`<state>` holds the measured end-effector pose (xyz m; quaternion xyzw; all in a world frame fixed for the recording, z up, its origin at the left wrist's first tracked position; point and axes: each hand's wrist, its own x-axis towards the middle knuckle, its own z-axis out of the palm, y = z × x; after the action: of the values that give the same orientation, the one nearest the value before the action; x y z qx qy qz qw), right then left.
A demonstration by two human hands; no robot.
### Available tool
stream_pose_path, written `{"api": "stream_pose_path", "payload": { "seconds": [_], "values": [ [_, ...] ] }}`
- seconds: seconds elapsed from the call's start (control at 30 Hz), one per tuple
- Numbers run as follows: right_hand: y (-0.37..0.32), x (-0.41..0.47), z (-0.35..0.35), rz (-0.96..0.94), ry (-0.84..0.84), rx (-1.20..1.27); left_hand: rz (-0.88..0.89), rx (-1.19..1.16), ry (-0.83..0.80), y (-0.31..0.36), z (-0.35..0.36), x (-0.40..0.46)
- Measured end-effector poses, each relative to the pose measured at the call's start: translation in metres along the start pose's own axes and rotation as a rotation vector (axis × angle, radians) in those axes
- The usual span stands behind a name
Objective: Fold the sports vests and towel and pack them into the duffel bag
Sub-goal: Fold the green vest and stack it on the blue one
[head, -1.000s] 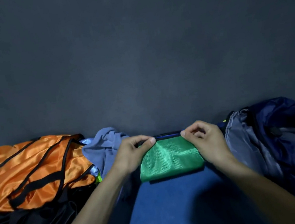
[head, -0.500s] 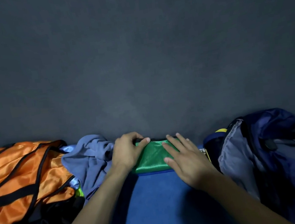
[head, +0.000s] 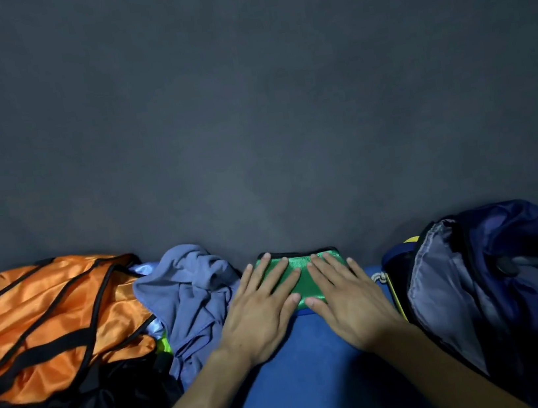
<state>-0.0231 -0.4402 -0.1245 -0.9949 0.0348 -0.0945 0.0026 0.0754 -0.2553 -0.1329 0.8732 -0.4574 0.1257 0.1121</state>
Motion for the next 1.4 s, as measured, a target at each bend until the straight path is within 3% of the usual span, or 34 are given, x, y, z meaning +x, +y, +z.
{"api": "stream_pose_path", "payload": {
  "seconds": [0.17, 0.33, 0.53, 0.6, 0.7, 0.77, 0.87, 0.93, 1.07, 1.23, 1.4],
  "values": [
    [0.0, 0.003, -0.003, 0.018, -0.089, 0.154, -0.158, -0.181, 0.023, -0.001, 0.006, -0.002],
    [0.0, -0.002, -0.001, 0.025, -0.016, 0.092, -0.098, -0.063, -0.028, 0.001, -0.001, 0.003],
    [-0.002, -0.002, -0.013, 0.104, -0.131, 0.082, -0.063, -0.112, -0.003, -0.006, 0.002, 0.011],
    [-0.005, -0.001, -0.015, 0.133, -0.136, 0.074, -0.071, -0.236, 0.049, -0.009, 0.009, 0.012],
    [-0.006, 0.002, -0.013, 0.156, -0.139, 0.074, -0.185, -0.616, 0.137, -0.012, 0.015, 0.013],
    [-0.007, 0.0, -0.012, 0.162, -0.149, 0.109, -0.222, -0.706, 0.148, -0.018, 0.018, 0.011],
    [-0.009, -0.004, -0.01, 0.171, -0.155, 0.15, -0.206, -0.633, 0.155, -0.018, 0.017, 0.01],
    [-0.01, -0.006, -0.008, 0.171, -0.143, 0.135, -0.215, -0.455, 0.148, -0.008, 0.007, 0.013],
    [-0.009, -0.006, -0.005, 0.173, -0.141, 0.136, -0.171, -0.13, -0.064, 0.011, -0.006, 0.009],
    [-0.009, -0.008, -0.005, 0.173, -0.157, 0.204, -0.187, -0.309, -0.049, 0.002, 0.013, 0.0],
    [-0.006, -0.008, -0.005, 0.139, -0.128, 0.117, -0.192, -0.254, -0.135, 0.006, -0.005, 0.004]
  ]
}}
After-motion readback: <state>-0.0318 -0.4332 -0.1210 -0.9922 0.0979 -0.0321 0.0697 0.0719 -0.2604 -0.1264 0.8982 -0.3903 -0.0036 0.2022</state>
